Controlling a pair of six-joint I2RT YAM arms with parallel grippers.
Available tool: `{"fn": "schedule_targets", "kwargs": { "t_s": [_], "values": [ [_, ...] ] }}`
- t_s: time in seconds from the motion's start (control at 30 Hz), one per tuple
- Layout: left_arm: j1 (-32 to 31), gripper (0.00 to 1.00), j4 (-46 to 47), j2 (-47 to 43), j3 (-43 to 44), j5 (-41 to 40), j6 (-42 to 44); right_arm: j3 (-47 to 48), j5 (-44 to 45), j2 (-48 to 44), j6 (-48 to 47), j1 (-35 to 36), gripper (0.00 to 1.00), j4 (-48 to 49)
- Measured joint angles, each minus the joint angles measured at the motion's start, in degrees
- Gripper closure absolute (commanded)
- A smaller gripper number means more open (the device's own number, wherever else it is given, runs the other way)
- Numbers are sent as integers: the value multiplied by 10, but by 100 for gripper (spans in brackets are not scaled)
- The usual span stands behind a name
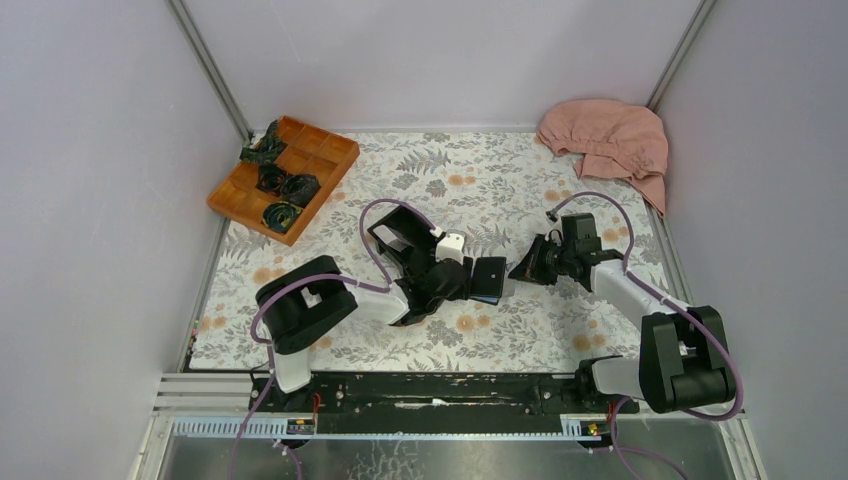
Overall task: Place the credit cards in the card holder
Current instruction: Open the card holder at the center of the board.
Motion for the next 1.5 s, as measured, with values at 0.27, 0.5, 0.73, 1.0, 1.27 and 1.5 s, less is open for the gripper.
{"fn": "schedule_targets", "kwargs": {
  "t_s": [0.27, 0.5, 0.73, 1.0, 1.27, 1.5],
  "values": [
    [0, 41, 6, 1, -3, 2, 0, -9, -7, 10, 1, 0, 100, 16],
    [1, 41, 12, 1, -6, 3, 0, -22, -14, 24, 3, 0, 100, 41],
    [1, 41, 13, 1, -6, 4, 0, -25, -7, 29, 3, 0, 100, 41],
    [1, 42, 13, 1, -6, 4, 0, -26, 5, 29, 3, 0, 100, 41],
    [1, 42, 13, 1, -6, 4, 0, -26, 20, 29, 3, 0, 100, 39],
    [1, 42, 15, 2, -6, 8, 0, -26, 27, 32, 8, 0, 100, 40]
  ]
}}
